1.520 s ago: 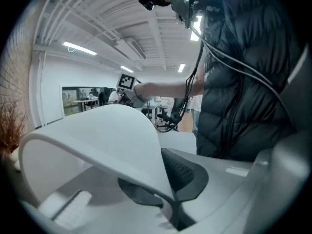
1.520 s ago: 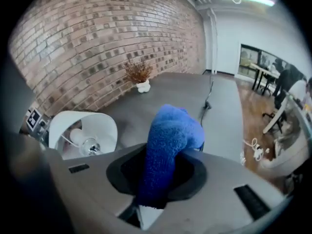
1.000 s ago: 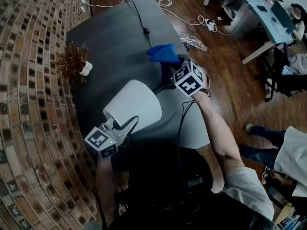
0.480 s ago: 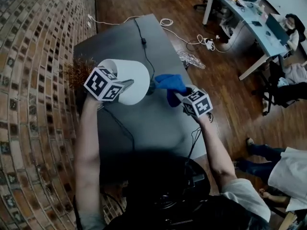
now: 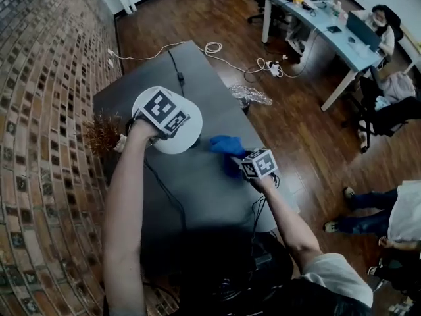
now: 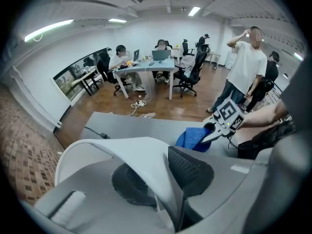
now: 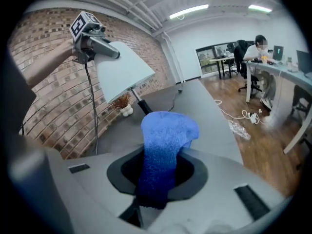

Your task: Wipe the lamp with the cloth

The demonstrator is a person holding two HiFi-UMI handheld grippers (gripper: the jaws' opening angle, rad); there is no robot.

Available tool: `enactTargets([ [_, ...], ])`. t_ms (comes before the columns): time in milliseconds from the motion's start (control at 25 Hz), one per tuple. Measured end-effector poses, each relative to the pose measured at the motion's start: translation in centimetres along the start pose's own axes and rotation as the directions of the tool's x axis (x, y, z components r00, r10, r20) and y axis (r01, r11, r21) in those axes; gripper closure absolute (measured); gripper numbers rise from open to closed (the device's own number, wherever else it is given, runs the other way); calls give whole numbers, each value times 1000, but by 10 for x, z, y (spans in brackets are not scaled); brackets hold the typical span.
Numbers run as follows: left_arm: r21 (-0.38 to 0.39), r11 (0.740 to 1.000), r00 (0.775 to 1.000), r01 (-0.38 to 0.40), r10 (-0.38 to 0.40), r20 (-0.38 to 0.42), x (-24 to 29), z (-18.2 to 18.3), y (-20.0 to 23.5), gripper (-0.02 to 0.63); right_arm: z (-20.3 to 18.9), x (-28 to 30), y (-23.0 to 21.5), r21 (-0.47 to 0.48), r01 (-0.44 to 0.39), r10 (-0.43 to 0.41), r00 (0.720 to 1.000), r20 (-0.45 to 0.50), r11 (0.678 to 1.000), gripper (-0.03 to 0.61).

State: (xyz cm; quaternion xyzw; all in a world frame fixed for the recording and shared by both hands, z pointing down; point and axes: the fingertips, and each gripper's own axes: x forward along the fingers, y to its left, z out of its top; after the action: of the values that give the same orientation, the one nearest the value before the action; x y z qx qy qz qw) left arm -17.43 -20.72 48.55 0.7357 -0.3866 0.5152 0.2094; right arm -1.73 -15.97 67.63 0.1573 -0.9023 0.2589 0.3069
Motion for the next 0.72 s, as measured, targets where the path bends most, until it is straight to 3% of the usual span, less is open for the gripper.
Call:
enactTargets([
  [240, 53, 998, 999, 36, -34, -43, 13, 21, 14, 482, 0, 25, 15, 106, -104, 101, 994, 31, 989, 494],
  [440, 147, 977, 976, 157, -130, -175, 10, 10, 1, 470, 17, 23, 31, 94, -188, 182, 981, 71, 978, 492],
  [480, 167, 969, 967, 181, -145, -208, 9, 6, -4, 457, 26, 20, 34, 108, -220, 210, 973, 97, 970, 492],
  [560, 197, 962, 959, 191, -140, -247, 12, 8, -11, 346, 46, 15, 40, 186, -309, 278, 945, 173, 933, 492],
  [640, 201, 959, 965, 198, -155, -211, 16, 22, -20, 307, 67, 11, 45, 262, -380, 321, 916, 240, 887, 492],
  [720, 168, 947, 958, 272, -250, -143, 11, 32, -35, 281, 83, 8, 53, 265, -406, 337, 902, 269, 875, 492],
])
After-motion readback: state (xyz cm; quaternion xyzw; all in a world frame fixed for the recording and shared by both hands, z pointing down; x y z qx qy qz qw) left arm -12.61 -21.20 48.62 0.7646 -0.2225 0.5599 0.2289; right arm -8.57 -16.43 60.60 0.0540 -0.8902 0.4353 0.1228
